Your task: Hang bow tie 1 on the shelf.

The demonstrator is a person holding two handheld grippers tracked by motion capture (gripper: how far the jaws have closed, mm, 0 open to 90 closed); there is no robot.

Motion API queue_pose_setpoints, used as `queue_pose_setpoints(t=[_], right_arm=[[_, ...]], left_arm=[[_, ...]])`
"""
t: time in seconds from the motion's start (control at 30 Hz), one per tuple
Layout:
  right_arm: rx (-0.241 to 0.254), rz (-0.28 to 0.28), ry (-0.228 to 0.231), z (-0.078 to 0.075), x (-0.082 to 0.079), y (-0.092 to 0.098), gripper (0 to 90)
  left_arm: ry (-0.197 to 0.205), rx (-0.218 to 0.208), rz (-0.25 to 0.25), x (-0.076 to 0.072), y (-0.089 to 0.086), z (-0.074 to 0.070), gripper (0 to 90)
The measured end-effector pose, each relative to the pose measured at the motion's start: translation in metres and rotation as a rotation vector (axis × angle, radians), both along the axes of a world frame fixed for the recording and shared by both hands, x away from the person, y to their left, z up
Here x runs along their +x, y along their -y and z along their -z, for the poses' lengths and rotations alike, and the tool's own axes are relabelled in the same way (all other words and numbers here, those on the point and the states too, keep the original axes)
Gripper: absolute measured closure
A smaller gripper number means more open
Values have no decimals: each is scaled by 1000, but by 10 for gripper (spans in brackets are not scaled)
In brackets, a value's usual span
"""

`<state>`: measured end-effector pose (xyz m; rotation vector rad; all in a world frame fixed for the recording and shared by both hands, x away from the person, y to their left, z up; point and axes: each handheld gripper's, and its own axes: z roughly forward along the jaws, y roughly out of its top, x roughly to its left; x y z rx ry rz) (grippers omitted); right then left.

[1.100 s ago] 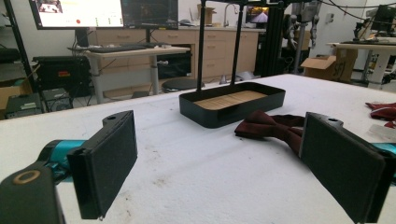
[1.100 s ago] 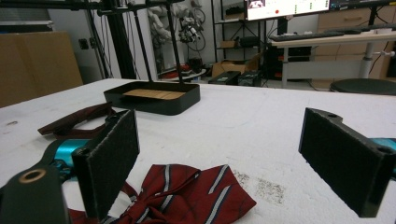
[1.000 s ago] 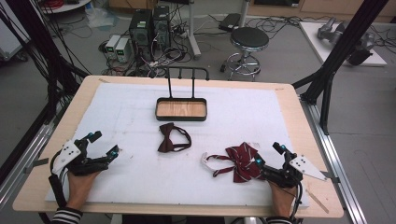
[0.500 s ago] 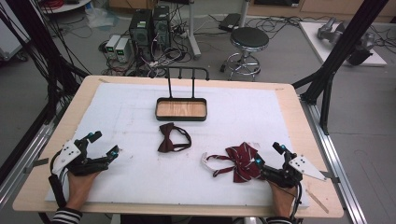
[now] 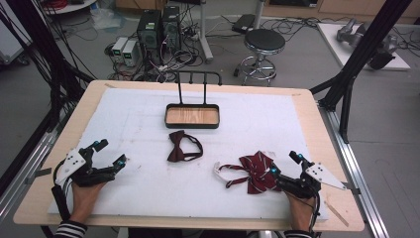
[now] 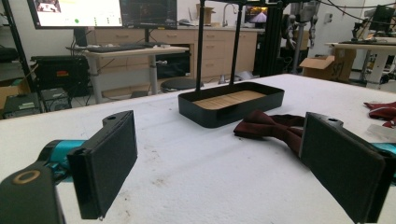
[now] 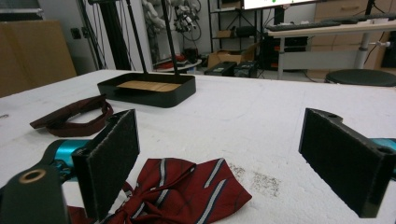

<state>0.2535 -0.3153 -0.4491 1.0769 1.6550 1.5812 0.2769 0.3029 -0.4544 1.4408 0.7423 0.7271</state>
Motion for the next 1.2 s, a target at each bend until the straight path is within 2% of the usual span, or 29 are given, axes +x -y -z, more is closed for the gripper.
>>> queue_pose_setpoints(t=[0.13,0.37,0.57,0.93,1.2], right_arm=[[3,0,0,-8,-2,-1,115],[-43,-22,5,-27,-7,-6,115],[-77,-66,5,-43,-10,-11,115],[-180,-126,-70,-65,-7,-14,115],[-289,-185,-153,-74,-1,-22,115]], left_arm=[[1,0,2,0,0,0,117],[-3,0,7,0,0,0,117],[-5,0,8,0,0,0,117],[-6,1,8,1,0,0,117],[-4,2,10,1,0,0,117]])
